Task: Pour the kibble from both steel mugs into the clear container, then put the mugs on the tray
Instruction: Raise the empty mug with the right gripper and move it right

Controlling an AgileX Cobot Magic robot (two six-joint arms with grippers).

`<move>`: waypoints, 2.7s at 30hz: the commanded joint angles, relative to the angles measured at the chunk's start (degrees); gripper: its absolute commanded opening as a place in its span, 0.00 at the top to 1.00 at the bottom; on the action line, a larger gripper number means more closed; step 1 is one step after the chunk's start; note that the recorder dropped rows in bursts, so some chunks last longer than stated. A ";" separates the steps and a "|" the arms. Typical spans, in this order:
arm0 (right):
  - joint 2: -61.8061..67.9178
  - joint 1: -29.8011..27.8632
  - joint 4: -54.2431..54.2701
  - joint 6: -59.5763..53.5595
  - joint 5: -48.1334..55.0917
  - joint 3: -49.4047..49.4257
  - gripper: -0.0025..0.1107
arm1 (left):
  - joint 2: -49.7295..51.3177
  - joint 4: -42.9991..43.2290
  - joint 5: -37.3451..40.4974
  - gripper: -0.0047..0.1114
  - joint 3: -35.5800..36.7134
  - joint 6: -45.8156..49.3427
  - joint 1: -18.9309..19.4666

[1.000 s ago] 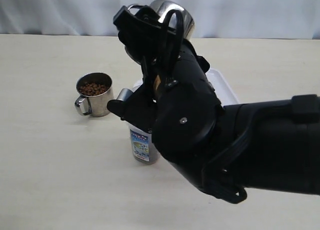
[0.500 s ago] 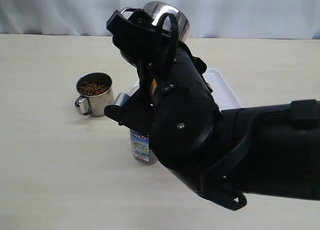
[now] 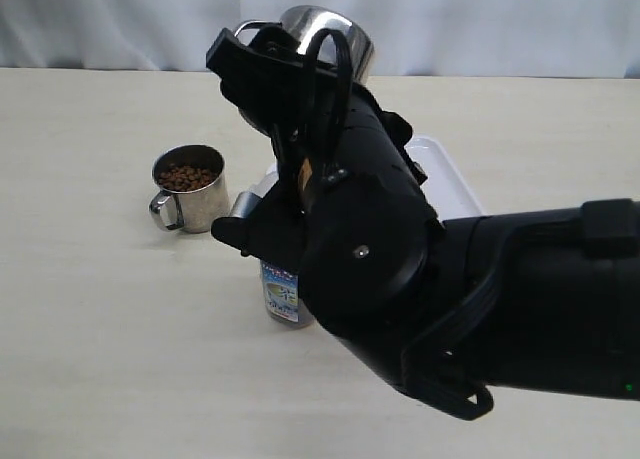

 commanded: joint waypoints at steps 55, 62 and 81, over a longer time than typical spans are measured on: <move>-27.52 -41.31 -1.02 115.24 -51.16 21.97 0.94 | -0.02 -0.14 -0.40 0.96 0.19 -0.29 -0.47; -30.60 -41.31 -1.02 115.44 -58.73 19.30 0.94 | -0.02 -0.14 -0.20 0.96 0.19 -0.29 -0.47; -35.34 -44.99 57.45 55.34 -67.94 24.50 0.94 | -0.02 -0.14 -0.20 0.96 0.19 -0.29 -0.47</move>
